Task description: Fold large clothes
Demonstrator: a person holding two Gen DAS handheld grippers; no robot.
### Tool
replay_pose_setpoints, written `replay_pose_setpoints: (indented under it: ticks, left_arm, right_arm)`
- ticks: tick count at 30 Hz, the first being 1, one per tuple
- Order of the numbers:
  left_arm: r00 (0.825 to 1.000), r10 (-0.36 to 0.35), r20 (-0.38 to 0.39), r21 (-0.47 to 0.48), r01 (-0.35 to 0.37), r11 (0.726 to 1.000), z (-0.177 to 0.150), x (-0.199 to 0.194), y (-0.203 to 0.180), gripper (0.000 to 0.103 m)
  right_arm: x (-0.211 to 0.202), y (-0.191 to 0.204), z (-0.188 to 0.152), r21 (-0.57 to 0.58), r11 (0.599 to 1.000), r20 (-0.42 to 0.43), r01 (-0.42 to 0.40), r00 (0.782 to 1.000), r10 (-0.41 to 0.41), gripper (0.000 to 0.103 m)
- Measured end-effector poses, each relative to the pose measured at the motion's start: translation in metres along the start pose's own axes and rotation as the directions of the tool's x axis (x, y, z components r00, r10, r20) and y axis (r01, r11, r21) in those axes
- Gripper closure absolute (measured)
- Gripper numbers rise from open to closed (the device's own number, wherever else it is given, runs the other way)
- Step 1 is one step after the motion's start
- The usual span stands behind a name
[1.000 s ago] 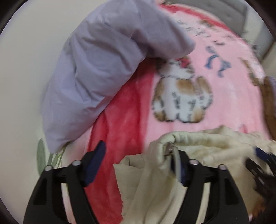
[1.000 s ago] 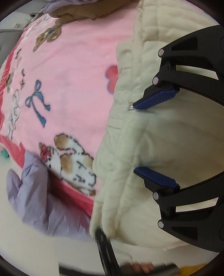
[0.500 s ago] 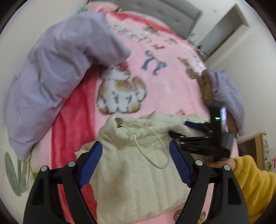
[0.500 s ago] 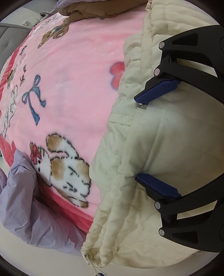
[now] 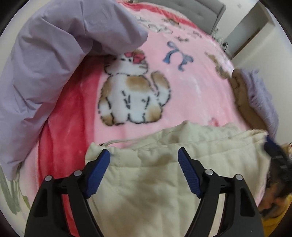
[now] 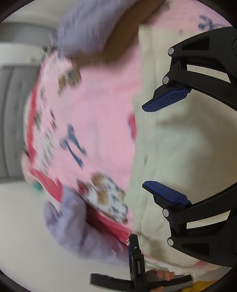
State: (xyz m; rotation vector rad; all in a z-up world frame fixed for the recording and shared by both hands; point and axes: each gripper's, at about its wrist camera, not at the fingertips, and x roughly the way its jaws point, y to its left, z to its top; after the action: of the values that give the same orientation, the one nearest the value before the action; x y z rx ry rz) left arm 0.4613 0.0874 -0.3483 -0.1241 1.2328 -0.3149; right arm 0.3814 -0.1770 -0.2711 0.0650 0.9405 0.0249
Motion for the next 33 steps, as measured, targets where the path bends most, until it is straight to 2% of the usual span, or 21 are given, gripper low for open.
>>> replay_pose_setpoints:
  ticks: [2,4,8,11,12,15,18,21,23,25,26,28,29,30,31,32,33]
  left_arm:
    - [0.999,0.037,-0.025,0.046,-0.036,0.998,-0.003,0.011,-0.005,0.028]
    - [0.998,0.055,-0.029,0.061,-0.053,0.997,-0.005,0.018,-0.007,0.028]
    - [0.995,0.089,-0.038,0.042,-0.087,0.995,-0.008,0.033,-0.008,0.028]
    - [0.993,0.110,-0.037,0.031,-0.109,0.994,-0.009,0.039,-0.008,0.028]
    - [0.993,0.112,-0.037,0.027,-0.111,0.993,-0.009,0.041,-0.008,0.027]
    - [0.994,0.105,-0.010,0.007,-0.105,0.994,-0.007,0.033,-0.008,0.027]
    - [0.993,0.094,0.072,-0.002,-0.094,0.996,-0.010,0.006,-0.015,0.027]
    - [0.976,0.072,0.207,0.044,-0.083,0.996,-0.024,-0.040,-0.040,0.027]
    - [0.964,0.063,0.260,0.097,-0.091,0.991,-0.032,-0.059,-0.064,0.026]
    - [0.959,0.030,0.283,0.176,-0.082,0.981,-0.037,-0.068,-0.094,0.025]
    - [0.957,0.008,0.291,0.219,-0.075,0.973,-0.039,-0.070,-0.110,0.025]
    - [0.961,-0.063,0.270,0.303,-0.023,0.953,-0.036,-0.065,-0.147,0.023]
    - [0.964,-0.098,0.248,0.337,0.009,0.942,-0.032,-0.061,-0.160,0.022]
    - [0.966,-0.132,0.221,0.380,0.039,0.924,-0.028,-0.055,-0.176,0.022]
    - [0.968,-0.158,0.197,0.436,0.058,0.898,-0.024,-0.046,-0.199,0.021]
    - [0.969,-0.192,0.154,0.498,0.091,0.862,-0.018,-0.036,-0.222,0.020]
    - [0.968,-0.233,0.093,0.552,0.145,0.821,-0.013,-0.024,-0.243,0.019]
  right_arm:
    - [-0.018,-0.026,-0.011,-0.033,0.998,0.030,0.057,0.998,-0.056,0.022]
    - [-0.016,-0.041,-0.024,-0.105,0.990,0.022,0.090,0.996,-0.089,0.022]
    - [0.037,-0.057,-0.050,-0.202,0.976,-0.149,0.083,0.982,-0.114,0.022]
    - [0.069,-0.071,-0.058,-0.123,0.992,-0.198,0.035,0.978,-0.059,0.014]
    - [0.076,-0.078,-0.057,-0.086,0.996,-0.221,0.018,0.975,-0.037,0.007]
    - [0.097,-0.099,-0.056,0.045,0.998,-0.286,-0.048,0.956,0.059,0.008]
    - [0.094,-0.099,-0.057,0.028,0.998,-0.284,-0.061,0.956,0.067,0.008]
    - [0.076,-0.099,-0.057,0.026,0.997,-0.252,-0.070,0.965,0.075,0.008]
    - [0.055,-0.102,-0.056,0.021,0.998,-0.197,-0.066,0.978,0.069,0.010]
    - [0.023,-0.108,-0.059,0.019,0.997,-0.095,-0.068,0.993,0.070,0.010]
    - [0.000,-0.115,-0.065,0.020,0.998,-0.019,-0.064,0.998,0.064,0.010]
    - [-0.027,-0.129,-0.077,0.034,0.997,0.050,-0.065,0.997,0.063,0.011]
    - [-0.037,-0.137,-0.083,0.046,0.997,0.068,-0.066,0.996,0.063,0.014]
    - [-0.049,-0.149,-0.093,0.059,0.998,0.074,-0.036,0.997,0.031,0.022]
    - [-0.055,-0.156,-0.097,0.056,0.998,0.070,-0.010,0.998,0.006,0.026]
    - [-0.060,-0.164,-0.104,0.048,0.998,0.059,0.029,0.998,-0.032,0.032]
    - [-0.063,-0.171,-0.109,0.043,0.998,0.049,0.047,0.998,-0.050,0.033]
